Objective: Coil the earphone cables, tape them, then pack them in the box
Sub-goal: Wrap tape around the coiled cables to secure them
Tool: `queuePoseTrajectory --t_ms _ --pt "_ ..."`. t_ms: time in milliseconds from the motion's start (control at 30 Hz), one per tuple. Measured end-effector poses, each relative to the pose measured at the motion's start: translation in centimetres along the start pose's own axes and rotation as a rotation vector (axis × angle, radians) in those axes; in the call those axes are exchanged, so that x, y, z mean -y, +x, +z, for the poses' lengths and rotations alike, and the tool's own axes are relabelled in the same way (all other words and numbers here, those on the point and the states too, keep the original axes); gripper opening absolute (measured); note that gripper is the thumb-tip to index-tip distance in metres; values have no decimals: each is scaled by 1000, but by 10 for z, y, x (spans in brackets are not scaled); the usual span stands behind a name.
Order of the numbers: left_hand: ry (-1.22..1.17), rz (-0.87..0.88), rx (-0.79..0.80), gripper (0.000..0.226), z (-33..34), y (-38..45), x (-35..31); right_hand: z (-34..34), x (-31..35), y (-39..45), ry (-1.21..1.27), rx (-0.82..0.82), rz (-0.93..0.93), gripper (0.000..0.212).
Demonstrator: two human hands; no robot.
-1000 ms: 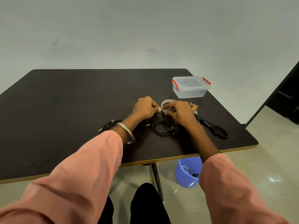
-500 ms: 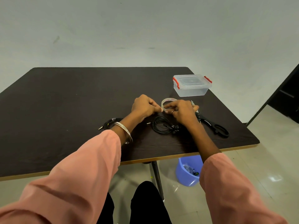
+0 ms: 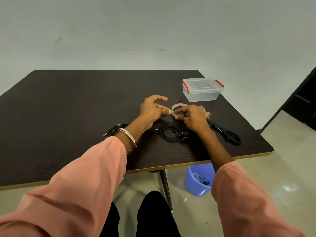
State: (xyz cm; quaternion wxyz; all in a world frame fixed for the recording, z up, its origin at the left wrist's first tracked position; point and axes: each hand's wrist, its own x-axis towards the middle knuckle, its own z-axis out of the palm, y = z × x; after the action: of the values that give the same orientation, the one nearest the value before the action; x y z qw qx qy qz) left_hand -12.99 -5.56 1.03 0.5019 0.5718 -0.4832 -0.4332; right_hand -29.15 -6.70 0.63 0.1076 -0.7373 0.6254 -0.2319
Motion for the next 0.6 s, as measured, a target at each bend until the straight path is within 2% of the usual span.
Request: queuePoseTrajectory --t_ms 167,333,600 --pt "95 -36 83 22 -8 1 1 -5 4 -2 -9 23 29 23" --pt "150 -41 149 19 -17 5 3 -6 5 -1 -5 39 40 24" --pt "101 -93 246 20 -24 5 -3 -7 6 -2 -12 51 46 25"
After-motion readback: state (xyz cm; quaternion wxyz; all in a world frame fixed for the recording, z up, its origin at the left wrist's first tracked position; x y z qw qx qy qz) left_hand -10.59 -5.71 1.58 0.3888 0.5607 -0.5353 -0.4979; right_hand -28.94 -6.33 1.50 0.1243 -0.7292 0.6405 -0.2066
